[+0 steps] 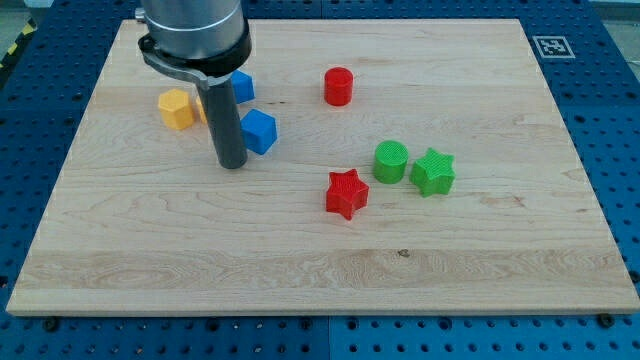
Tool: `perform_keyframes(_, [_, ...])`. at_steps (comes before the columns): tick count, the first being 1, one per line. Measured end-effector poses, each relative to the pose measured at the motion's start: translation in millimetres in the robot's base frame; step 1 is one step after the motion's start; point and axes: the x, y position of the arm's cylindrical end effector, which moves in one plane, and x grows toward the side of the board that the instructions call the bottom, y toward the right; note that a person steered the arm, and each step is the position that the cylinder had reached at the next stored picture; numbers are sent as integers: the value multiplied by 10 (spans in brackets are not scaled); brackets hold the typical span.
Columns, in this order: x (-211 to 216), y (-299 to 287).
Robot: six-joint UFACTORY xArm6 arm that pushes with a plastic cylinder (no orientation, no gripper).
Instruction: Push the blue cube and the blue triangle towards the top left
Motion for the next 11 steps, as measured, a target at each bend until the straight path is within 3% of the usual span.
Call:
perform_keyframes(3, [-349,231])
perform_keyframes(5, [-64,530])
perform_keyframes(6, [-123,711])
perform_keyframes(9, [-538,771])
perform_keyframes(11, [-529,735])
